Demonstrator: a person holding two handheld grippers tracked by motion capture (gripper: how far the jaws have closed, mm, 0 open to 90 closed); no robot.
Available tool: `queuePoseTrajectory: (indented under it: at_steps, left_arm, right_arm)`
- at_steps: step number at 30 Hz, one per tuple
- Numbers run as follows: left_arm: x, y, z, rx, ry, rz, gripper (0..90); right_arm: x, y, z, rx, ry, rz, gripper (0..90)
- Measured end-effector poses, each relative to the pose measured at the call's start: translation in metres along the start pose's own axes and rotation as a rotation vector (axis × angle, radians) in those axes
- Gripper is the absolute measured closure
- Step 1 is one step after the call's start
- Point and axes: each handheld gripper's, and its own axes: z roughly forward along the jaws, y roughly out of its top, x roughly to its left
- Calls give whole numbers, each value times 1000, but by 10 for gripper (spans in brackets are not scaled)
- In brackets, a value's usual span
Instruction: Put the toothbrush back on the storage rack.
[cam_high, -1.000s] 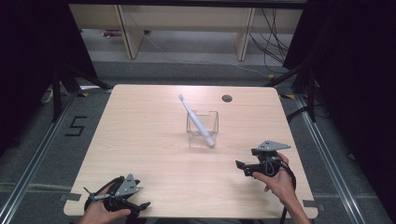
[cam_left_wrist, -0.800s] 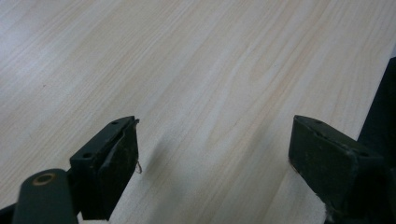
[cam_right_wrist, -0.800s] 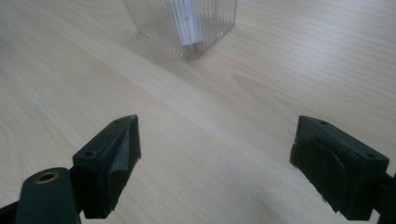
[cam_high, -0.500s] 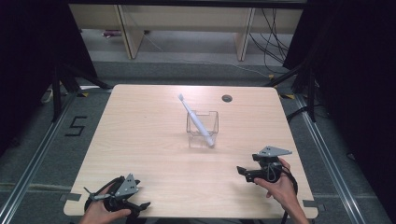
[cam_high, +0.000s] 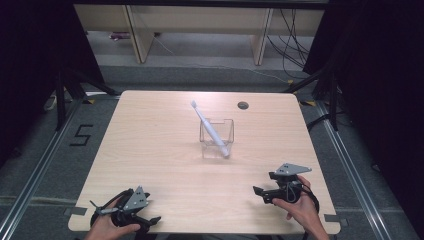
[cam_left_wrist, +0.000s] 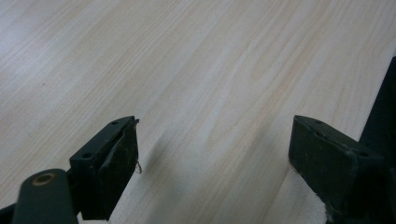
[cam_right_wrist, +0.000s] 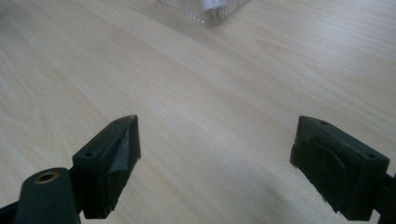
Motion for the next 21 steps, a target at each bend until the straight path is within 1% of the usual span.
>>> queuePoseTrajectory:
  at_steps: [1, 2, 3, 4, 5, 6, 7, 8, 9, 10, 11, 12, 13, 14, 15, 16, 17, 18, 19, 21]
  left_arm:
    - [1, 1, 0, 12, -1, 4, 155]
    - [1, 1, 0, 12, -1, 4, 156]
    - [1, 1, 0, 11, -4, 2, 156]
    - [1, 0, 0, 5, -1, 1, 155]
    - [0, 0, 1, -6, -3, -2, 155]
    - [1, 0, 1, -7, -1, -2, 155]
    - [0, 0, 1, -9, 1, -3, 155]
    - [1, 0, 1, -8, -1, -1, 155]
    - [0, 0, 0, -11, 0, -3, 155]
    - [0, 0, 0, -10, -1, -2, 155]
    - [0, 0, 0, -11, 0, -2, 155]
    - [0, 0, 0, -11, 1, -2, 155]
    - [0, 0, 0, -11, -1, -3, 155]
    - [0, 0, 1, -16, 0, -6, 155]
    - [0, 0, 1, -11, -3, -4, 155]
    - [0, 0, 1, -10, -1, -3, 155]
    - [0, 0, 1, -10, -2, -4, 155]
    - [0, 0, 1, -10, -3, -3, 155]
    - [0, 0, 2, -10, -4, -4, 155]
    - [0, 0, 2, -9, -4, -3, 155]
  right_arm:
    - [0, -2, 0, 9, -7, -32, 161]
    - [0, -2, 0, 9, -7, -32, 161]
    - [3, -3, 0, 16, -8, -13, 161]
    - [3, -4, 0, 25, -4, -30, 161]
    - [4, -5, 0, 30, 10, -22, 161]
    - [4, -5, 0, 33, 10, -30, 161]
    - [6, -7, -1, 46, 7, -26, 161]
    - [6, -7, -1, 46, 7, -26, 161]
    - [6, -8, -1, 54, 2, -45, 161]
    - [6, -10, -1, 67, -1, -54, 162]
    - [9, -11, -1, 71, 2, -25, 162]
    - [9, -11, -1, 66, 8, -37, 162]
    - [11, -13, -2, 86, 13, -23, 162]
    - [10, -14, -2, 86, 16, -45, 162]
    - [10, -15, -2, 97, 16, -52, 161]
    - [11, -17, -1, 95, 7, -54, 162]
    - [10, -16, -2, 109, 4, -71, 162]
    - [10, -17, -1, 78, -9, -93, 162]
    - [10, -18, -2, 74, -13, -89, 162]
    - [12, -19, -5, 91, -5, -63, 162]
